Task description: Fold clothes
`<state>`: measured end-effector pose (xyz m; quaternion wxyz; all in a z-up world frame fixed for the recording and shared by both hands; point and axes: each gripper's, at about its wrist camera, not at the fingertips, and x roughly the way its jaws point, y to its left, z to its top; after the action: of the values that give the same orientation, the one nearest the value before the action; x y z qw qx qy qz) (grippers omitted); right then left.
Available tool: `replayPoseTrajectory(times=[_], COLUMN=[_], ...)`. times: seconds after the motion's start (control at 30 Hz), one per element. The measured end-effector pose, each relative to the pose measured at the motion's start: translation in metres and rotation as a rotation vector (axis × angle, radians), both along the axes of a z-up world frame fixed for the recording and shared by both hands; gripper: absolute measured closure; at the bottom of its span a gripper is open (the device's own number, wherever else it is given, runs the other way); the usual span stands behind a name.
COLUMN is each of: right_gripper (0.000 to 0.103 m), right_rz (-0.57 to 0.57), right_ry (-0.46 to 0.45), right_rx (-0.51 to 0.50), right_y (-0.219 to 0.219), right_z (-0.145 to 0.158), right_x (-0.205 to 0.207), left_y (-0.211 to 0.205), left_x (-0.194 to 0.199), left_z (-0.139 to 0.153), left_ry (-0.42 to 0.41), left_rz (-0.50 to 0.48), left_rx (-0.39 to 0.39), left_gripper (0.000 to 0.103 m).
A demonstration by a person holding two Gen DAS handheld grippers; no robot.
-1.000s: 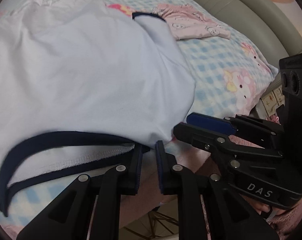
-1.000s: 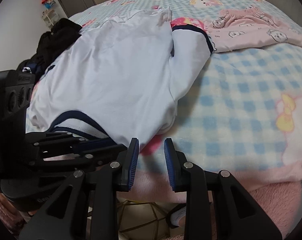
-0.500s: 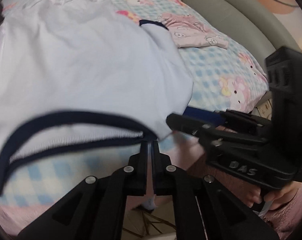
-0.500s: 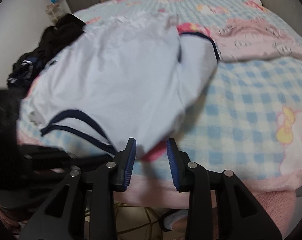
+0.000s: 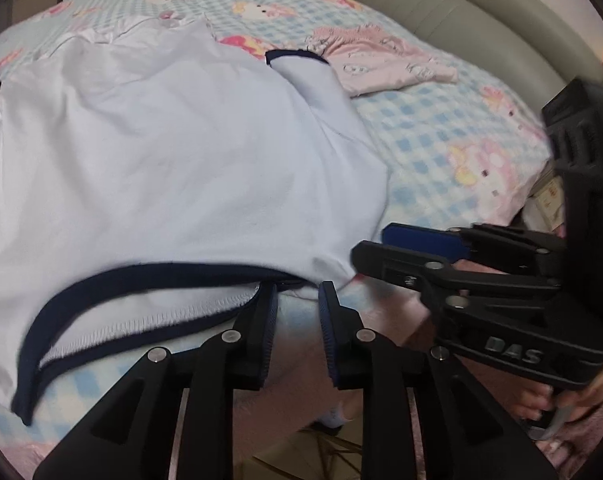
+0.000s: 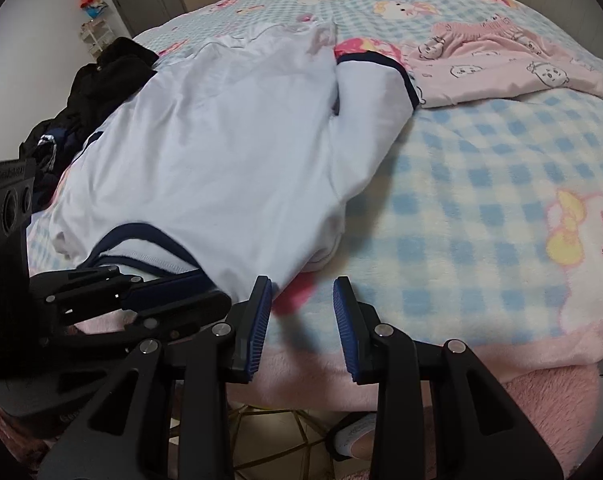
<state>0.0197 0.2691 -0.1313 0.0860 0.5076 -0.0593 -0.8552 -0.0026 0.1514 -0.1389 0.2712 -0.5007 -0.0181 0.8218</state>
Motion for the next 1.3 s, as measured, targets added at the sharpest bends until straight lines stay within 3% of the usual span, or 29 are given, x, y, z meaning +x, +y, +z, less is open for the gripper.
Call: replayPoseTrajectory(times=[0.33,0.43,0.63,0.8,0.9,1.07,1.23,1.3], right_gripper=[0.070,0.064,0.063,0.062,0.061,0.061,0.061,0.061], right_rz=[-0.013,0.024,0.004,-0.022,-0.020,0.014,-0.004,-0.019], right_ry=[0.002,-0.022,-0.018,-0.031,-0.029,-0.006,-0.017,-0.015], right_rx=[-0.010,-0.018,-0.026,-0.043,-0.045,-0.027,-0.036,-0.048], right_y=[0.010,0.003,0.006,0.013,0.012,0.002,0.003,0.008], right_z=[0.003,-0.005,-0.005,-0.007,-0.006,0.000,-0.001,0.001], right_x=[0.002,-0.003,-0.002,-0.002,-0.003,-0.003,-0.006,-0.002], left_y=[-0.022,-0.022,-0.005,-0.002,-0.005,-0.008,-0.007,0.001], left_x=[0.007,-0.002,-0.011,-0.003,-0.002,0.005,-0.002,-0.005], left_z=[0.019,0.013,-0.002,-0.010,-0.006,0.001,0.003,0.000], left_ry=[0.062,0.029,-0.021,-0.026,-0.010,0.001,0.011,0.004], left_rz=[-0.004,-0.011,-0.070,-0.045,-0.045,-0.053,-0.061,-0.090], left_rx=[0.028,0.042,0.054,0.059,0.052,0.055,0.073,0.080], left_gripper=[0.075,0.075,0.073,0.075,0.088,0.087,0.075,0.058])
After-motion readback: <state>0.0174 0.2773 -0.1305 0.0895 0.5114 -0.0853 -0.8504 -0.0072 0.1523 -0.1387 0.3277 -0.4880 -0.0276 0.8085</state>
